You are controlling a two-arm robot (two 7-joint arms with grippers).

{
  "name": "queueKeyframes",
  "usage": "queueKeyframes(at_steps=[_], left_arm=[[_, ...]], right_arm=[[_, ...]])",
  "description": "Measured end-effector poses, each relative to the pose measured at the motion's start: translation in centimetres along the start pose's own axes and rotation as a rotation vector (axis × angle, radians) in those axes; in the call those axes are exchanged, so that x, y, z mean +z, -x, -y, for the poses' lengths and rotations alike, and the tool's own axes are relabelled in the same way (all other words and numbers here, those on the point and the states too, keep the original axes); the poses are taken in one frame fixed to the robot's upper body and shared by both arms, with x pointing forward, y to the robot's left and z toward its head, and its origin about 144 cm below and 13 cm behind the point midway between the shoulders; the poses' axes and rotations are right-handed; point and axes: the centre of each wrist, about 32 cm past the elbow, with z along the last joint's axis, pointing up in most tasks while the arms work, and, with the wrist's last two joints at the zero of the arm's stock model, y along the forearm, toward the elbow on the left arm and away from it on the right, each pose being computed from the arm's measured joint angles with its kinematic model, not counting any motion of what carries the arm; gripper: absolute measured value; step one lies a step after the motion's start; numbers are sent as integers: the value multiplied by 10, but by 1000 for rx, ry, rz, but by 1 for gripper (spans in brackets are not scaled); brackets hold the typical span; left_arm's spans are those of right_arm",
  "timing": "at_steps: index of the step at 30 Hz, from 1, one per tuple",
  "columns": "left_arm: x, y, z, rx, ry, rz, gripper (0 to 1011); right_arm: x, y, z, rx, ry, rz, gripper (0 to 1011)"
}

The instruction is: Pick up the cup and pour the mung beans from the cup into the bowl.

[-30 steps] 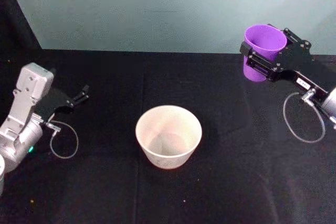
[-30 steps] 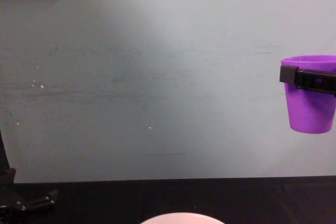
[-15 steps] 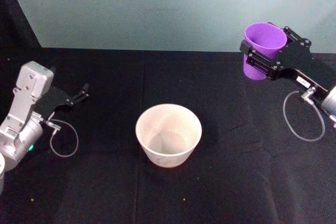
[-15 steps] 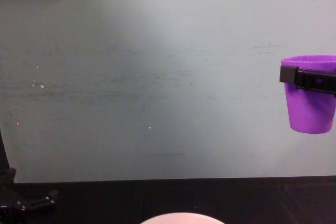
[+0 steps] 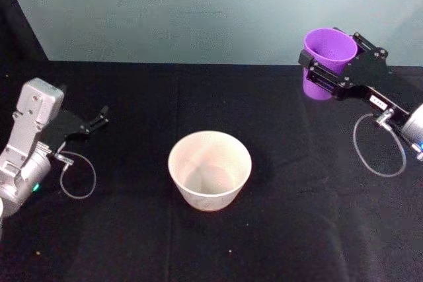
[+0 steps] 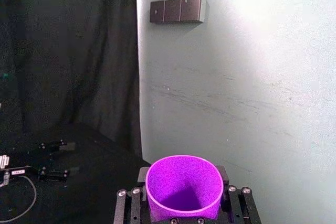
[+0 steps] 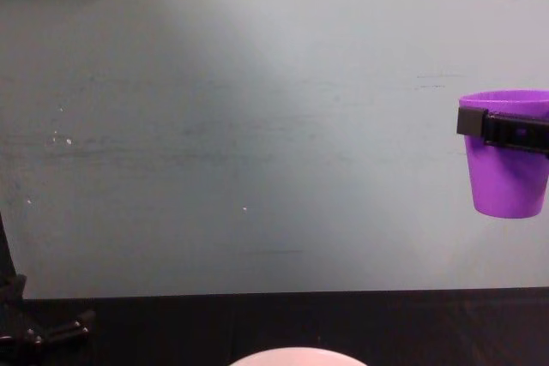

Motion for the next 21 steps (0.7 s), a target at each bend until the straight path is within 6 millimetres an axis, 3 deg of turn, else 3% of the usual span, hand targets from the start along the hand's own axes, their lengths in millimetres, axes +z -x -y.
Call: queueKeyframes(at_steps=[21], left_arm=[[0,0,0,0,0,0,1000]], right_arm=[[0,0,0,0,0,0,755]])
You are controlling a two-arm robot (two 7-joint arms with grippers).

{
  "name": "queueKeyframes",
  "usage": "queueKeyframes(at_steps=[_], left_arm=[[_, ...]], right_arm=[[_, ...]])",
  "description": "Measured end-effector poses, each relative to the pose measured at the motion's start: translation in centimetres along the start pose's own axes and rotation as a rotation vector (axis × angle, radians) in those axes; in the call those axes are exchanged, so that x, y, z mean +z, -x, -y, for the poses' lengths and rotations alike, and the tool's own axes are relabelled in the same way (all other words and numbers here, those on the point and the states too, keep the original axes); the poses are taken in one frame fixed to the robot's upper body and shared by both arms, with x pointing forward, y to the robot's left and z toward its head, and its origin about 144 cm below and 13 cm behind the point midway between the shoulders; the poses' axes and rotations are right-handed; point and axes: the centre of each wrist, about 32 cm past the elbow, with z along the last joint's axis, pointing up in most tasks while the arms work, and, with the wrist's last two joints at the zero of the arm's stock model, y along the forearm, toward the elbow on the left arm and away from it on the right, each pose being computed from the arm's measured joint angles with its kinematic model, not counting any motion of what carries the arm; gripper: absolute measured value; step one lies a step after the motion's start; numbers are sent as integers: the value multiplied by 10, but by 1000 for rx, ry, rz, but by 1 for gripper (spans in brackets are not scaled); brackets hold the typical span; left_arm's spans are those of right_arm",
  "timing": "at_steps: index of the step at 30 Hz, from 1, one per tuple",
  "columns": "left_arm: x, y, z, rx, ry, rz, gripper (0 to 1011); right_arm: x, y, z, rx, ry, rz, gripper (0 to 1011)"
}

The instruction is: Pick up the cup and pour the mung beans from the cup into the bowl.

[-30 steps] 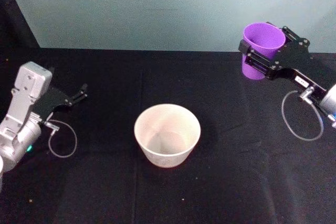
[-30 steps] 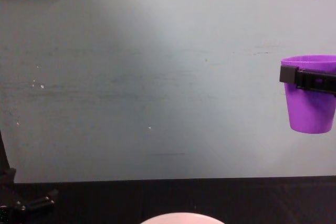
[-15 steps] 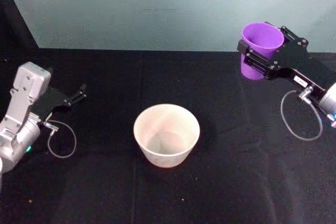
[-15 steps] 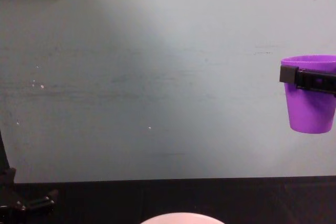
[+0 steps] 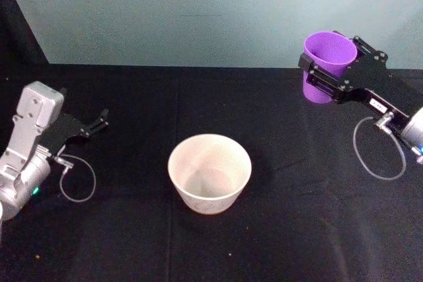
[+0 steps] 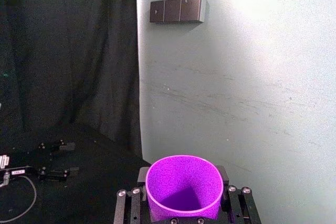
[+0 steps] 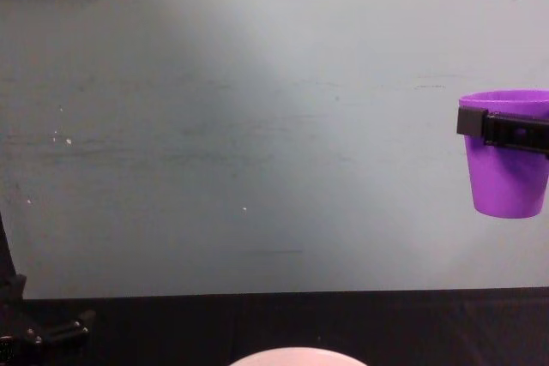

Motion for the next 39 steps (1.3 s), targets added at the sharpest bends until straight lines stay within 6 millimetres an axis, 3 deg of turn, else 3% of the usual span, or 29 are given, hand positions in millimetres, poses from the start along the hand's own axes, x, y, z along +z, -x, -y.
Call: queueKeyframes(at_steps=[30,39], left_arm=[[0,0,0,0,0,0,1000],[0,0,0,0,0,0,1000]], right_arm=[[0,0,0,2,-3,-1,755],[-7,-6,-15,21,-16,-40,755]])
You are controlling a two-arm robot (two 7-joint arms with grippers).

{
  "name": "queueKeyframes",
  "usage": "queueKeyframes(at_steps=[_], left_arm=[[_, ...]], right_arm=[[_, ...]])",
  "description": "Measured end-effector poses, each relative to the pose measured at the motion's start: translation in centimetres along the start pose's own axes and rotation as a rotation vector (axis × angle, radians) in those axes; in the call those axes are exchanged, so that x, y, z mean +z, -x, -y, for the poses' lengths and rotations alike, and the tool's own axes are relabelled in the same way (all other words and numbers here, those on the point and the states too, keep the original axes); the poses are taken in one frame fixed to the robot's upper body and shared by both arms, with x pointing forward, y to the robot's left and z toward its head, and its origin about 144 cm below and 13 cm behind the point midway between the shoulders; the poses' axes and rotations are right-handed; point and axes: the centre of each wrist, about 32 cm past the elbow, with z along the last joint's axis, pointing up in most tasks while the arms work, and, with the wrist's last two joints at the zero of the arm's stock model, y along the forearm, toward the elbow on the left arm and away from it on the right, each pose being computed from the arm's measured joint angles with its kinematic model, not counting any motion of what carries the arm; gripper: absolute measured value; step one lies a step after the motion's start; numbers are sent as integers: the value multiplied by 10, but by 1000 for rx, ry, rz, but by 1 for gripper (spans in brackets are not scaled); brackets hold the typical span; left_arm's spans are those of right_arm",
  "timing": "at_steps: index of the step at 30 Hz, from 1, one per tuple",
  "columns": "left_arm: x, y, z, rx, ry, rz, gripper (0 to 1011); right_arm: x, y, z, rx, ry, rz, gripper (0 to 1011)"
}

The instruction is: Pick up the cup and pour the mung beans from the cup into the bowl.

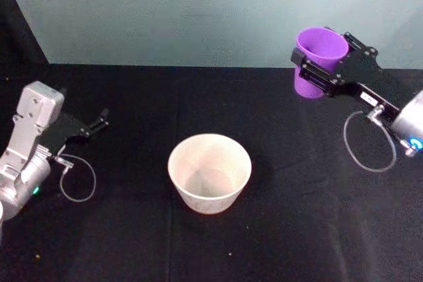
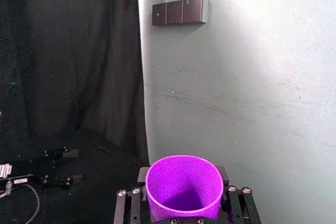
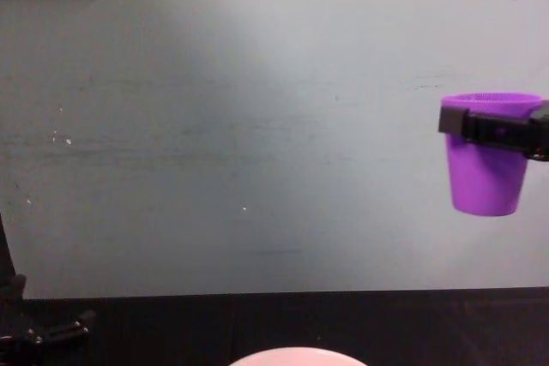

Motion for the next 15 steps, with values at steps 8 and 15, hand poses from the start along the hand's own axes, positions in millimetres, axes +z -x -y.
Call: queueKeyframes(at_steps=[8,15], left_arm=[[0,0,0,0,0,0,1000],[0,0,0,0,0,0,1000]], right_arm=[[-21,-18,-29,22,14,-22,755],[-37,-26,-54,59,57,42,755]])
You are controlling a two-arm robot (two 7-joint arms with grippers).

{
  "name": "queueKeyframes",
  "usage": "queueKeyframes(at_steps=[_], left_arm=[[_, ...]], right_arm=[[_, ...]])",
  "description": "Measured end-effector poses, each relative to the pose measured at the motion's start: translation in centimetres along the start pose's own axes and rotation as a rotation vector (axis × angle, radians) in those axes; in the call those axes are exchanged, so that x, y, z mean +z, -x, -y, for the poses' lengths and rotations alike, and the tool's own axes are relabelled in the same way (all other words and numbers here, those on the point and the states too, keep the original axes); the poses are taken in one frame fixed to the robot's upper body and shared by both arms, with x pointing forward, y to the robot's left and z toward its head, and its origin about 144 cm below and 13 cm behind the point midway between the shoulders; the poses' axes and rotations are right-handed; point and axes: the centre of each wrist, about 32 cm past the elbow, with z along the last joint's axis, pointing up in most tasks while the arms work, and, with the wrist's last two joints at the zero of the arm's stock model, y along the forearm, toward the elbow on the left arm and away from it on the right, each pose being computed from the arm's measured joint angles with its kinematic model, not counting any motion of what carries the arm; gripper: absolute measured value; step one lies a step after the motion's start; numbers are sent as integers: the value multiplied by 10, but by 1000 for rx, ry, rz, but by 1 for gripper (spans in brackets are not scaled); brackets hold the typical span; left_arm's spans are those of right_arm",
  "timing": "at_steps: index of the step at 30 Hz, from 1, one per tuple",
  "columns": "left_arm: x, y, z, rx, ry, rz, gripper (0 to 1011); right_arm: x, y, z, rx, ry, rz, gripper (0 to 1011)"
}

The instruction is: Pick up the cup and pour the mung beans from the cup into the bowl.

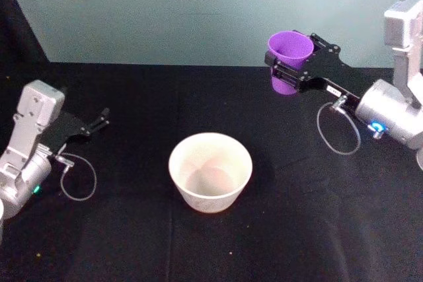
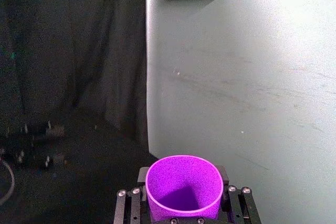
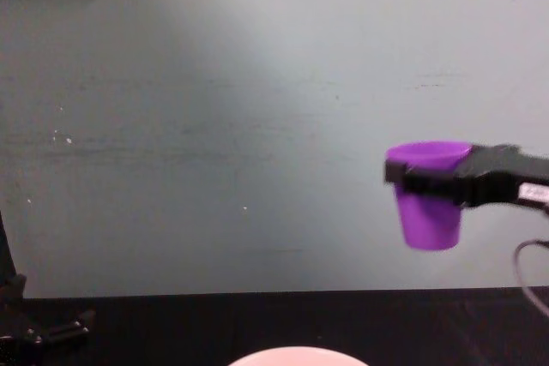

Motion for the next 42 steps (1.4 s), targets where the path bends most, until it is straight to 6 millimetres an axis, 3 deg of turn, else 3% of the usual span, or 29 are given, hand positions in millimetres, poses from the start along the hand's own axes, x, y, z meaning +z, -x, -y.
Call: queueKeyframes(at_steps=[13,42], left_arm=[[0,0,0,0,0,0,1000],[0,0,0,0,0,0,1000]], right_arm=[[-14,22,-24,59,124,264,755],[-5,67,-27,77,249,911,755]])
